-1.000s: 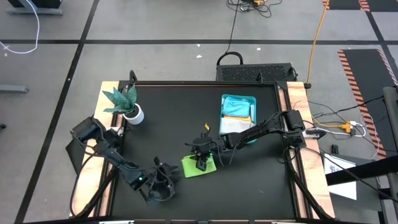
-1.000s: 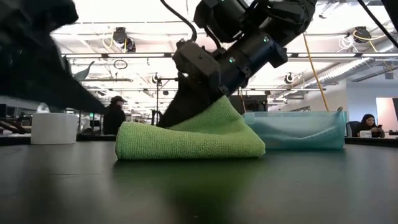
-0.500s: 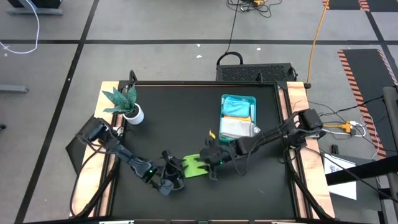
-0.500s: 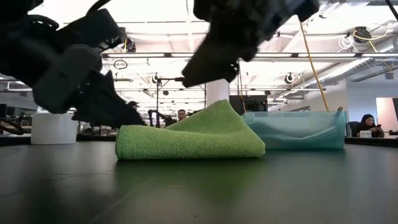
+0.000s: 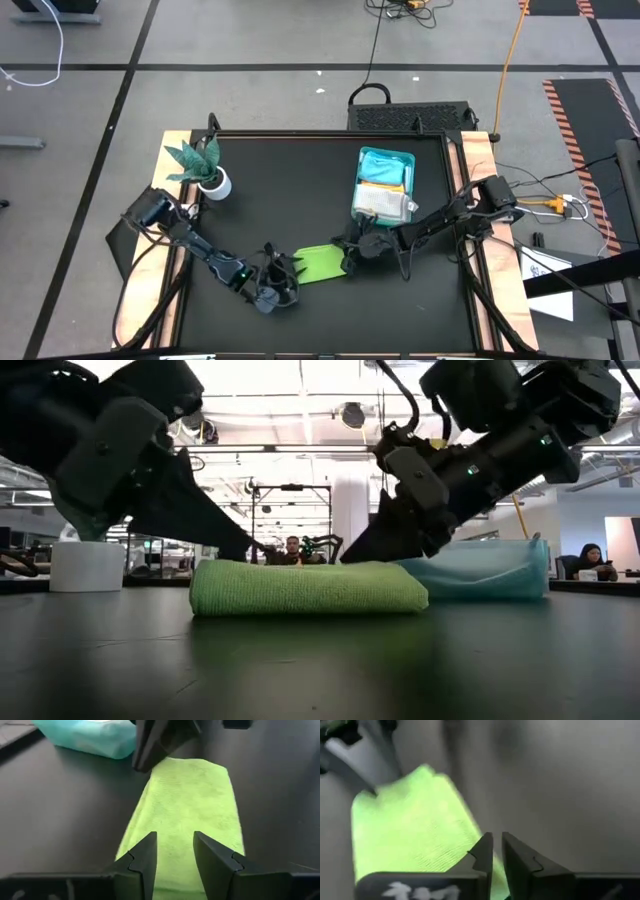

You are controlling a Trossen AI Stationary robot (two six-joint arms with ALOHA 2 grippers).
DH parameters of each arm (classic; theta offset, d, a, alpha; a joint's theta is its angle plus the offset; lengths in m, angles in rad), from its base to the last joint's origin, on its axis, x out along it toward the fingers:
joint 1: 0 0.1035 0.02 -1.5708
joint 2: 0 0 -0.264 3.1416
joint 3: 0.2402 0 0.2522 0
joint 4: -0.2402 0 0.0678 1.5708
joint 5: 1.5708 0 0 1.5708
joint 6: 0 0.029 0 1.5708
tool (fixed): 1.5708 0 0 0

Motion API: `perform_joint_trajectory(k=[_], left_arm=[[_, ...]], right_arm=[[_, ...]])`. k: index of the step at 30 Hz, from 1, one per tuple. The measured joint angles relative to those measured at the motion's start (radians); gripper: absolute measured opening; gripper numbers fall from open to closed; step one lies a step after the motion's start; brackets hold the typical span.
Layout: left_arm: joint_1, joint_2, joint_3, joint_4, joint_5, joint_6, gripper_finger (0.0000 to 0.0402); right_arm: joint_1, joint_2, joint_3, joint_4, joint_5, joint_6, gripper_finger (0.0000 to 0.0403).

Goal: Fold microfiber towels
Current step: Stack the light green microfiber cloth on top of the blue microfiber cloth in the green bin

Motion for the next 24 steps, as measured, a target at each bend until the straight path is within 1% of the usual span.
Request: perform_joint_trajectory(k=[1,5,9,10,13,16,18,21,24], left_arm=[[0.006,0.000,0.000,0.004,0.000,0.013,0.0131],[0.042,0.000,0.000,-0.024,0.009,0.021,0.0131],[0.074,0.003,-0.001,-0.101,0.058,-0.065,0.0131],[0.079,0.003,-0.001,-0.117,0.066,-0.086,0.0131],[0.084,0.003,-0.001,-0.163,0.090,-0.128,0.0131],[0.083,0.003,-0.001,-0.164,0.092,-0.131,0.0131],[0.083,0.003,-0.001,-0.164,0.092,-0.131,0.0131],[0.083,0.003,-0.001,-0.163,0.090,-0.128,0.0131],[0.075,-0.009,-0.001,-0.157,0.071,-0.117,0.0131]], right_arm=[[0.000,0.000,-0.006,0.020,0.012,-0.002,0.0024],[0.010,-0.014,-0.009,0.031,0.007,-0.031,0.0004],[0.045,-0.074,-0.008,0.040,0.004,-0.074,0.0003],[0.053,-0.088,-0.008,0.040,-0.009,-0.079,0.0003],[0.060,-0.104,-0.008,0.045,-0.111,-0.084,0.0001],[0.054,-0.075,-0.006,0.041,-0.179,-0.076,0.0001],[0.051,-0.038,0.006,0.026,-0.180,-0.059,0.0000],[0.051,0.023,0.063,0.013,-0.176,-0.063,0.0000],[0.049,0.056,0.123,-0.052,-0.149,-0.068,0.0000]])
